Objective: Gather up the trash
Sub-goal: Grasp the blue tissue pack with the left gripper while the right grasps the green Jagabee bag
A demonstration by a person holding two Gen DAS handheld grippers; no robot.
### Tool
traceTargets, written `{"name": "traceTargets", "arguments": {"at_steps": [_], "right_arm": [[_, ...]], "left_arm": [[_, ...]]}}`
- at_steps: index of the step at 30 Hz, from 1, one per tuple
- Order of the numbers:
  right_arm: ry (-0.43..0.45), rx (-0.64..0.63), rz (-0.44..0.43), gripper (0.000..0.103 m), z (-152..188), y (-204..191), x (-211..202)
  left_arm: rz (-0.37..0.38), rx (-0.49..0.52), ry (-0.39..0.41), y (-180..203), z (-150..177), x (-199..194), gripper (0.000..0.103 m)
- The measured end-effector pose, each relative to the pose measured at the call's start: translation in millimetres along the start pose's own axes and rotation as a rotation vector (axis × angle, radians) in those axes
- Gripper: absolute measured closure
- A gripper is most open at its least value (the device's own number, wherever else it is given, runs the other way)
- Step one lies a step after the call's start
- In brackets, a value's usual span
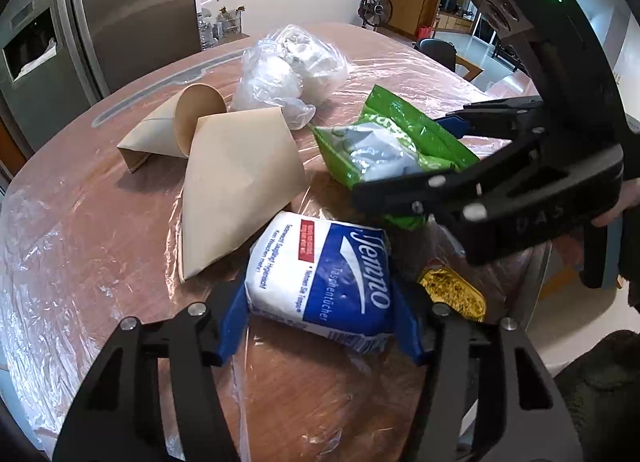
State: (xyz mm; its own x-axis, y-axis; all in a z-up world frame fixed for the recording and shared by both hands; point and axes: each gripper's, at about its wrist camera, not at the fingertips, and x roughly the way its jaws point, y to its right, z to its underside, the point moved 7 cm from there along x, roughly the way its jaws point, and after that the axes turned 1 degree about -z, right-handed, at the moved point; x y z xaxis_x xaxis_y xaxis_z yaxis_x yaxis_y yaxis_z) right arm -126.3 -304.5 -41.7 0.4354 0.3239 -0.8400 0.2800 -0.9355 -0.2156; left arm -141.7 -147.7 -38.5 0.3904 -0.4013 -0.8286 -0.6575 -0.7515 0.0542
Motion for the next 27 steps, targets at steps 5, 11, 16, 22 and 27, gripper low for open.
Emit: {"name": "traceTargets", "arguments": {"at_steps": [5, 11, 16, 22, 27], "right_arm": [[0.005, 0.015, -0.005, 0.024, -0.1, 5.1, -3.1], [0.022, 0.051, -0.018, 0.024, 5.8, 12.5, -11.7], [0.023, 0.059, -0.016, 0.024, 10.2, 13.2, -14.4], [0.025, 0.066, -0.013, 0.024, 14.8, 15.3, -16.7], [0.039, 0.067, -0.016, 0.024, 17.1, 15.8, -22.8]], "left_arm": [[-0.014, -0.009, 0.010, 2.0, 4.2, -7.8, 0.044], [-0.028, -0.065, 0.032, -5.9, 8.2, -17.6, 0.044], [-0.056, -0.114, 0.039, -13.0, 10.1, -18.5, 0.044], [-0.069, -0.154, 0.054, -15.8, 13.1, -22.9, 0.044], [-0.081, -0.170, 0.065, -16.7, 8.9, -23.7, 0.044]]}}
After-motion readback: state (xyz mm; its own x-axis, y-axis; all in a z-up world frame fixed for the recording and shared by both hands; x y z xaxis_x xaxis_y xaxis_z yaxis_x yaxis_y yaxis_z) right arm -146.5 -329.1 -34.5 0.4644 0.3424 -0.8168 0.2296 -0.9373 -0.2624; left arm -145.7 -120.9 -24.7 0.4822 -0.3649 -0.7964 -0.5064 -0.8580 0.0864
